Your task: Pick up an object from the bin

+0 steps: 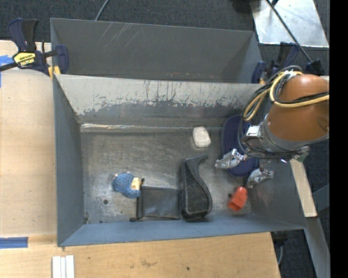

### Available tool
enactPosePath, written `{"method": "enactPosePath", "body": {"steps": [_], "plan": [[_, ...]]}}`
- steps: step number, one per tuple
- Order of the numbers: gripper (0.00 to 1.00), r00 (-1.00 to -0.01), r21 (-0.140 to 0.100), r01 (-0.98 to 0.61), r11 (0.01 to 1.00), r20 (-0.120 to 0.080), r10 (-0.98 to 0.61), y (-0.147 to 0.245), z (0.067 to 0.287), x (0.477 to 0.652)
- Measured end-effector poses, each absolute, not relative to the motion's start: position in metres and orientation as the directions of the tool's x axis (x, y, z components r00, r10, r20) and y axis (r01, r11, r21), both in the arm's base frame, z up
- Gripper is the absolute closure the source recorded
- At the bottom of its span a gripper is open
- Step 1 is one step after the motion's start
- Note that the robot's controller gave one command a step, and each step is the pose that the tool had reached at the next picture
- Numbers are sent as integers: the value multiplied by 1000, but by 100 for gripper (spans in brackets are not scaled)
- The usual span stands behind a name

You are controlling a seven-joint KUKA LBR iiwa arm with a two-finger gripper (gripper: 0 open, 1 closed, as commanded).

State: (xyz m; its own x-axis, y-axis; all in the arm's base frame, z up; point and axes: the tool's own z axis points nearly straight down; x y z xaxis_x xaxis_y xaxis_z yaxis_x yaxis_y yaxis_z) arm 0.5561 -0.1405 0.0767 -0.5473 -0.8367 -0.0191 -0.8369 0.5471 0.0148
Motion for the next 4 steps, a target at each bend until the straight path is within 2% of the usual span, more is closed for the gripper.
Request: {"method": "enactPosePath", "body": {"steps": [2, 3, 4], "plan": [[0, -571, 16, -821, 570, -18, -821, -142, 76, 558], [0, -428, 23, -904, 427, -20, -904, -137, 76, 565], [100, -428, -4, -904, 428, -8, -904, -150, 75, 568]]}}
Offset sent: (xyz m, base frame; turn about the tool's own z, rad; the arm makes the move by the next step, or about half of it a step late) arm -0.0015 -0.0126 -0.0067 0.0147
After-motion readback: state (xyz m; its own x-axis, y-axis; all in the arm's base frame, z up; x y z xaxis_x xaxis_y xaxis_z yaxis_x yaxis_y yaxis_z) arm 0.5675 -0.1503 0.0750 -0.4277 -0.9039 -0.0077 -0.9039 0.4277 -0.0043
